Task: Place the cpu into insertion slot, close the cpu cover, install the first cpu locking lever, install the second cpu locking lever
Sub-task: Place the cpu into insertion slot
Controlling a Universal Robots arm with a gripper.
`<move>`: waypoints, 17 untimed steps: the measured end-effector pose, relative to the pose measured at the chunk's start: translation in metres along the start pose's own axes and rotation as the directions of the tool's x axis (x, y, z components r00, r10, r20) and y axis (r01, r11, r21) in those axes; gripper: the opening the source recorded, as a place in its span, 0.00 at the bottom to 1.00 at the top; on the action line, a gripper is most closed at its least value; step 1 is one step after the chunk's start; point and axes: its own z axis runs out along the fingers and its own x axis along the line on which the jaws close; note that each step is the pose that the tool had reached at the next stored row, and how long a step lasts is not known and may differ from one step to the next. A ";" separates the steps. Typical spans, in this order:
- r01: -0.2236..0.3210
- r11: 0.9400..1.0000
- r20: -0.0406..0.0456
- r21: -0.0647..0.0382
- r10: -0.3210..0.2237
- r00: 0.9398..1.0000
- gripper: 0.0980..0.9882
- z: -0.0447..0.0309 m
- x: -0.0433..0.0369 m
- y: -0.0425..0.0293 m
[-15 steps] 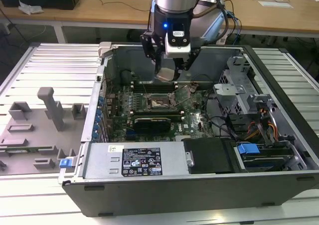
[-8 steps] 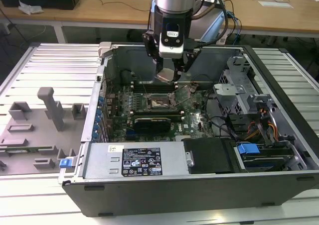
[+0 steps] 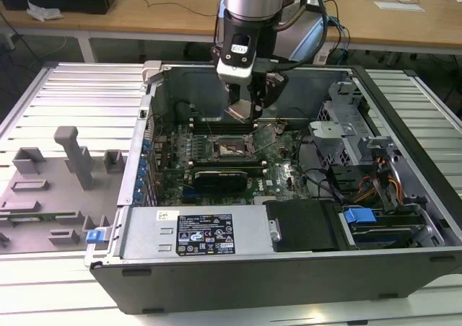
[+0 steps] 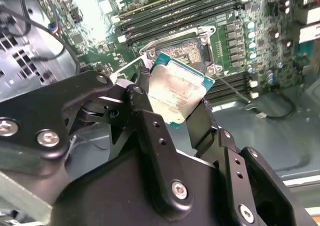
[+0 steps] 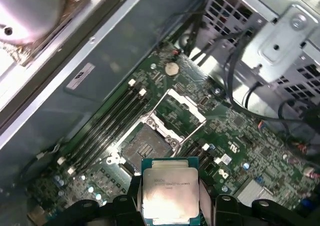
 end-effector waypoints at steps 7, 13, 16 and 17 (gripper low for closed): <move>-0.156 0.988 0.013 -0.004 0.156 0.988 0.50 0.0018 0.0000 -0.0002; -0.290 0.957 0.023 -0.009 0.290 0.957 0.50 0.0035 -0.0001 -0.0003; -0.349 0.937 0.028 -0.012 0.349 0.937 0.50 0.0044 -0.0001 -0.0004; -0.377 0.926 0.030 -0.013 0.378 0.925 0.50 0.0049 -0.0001 -0.0004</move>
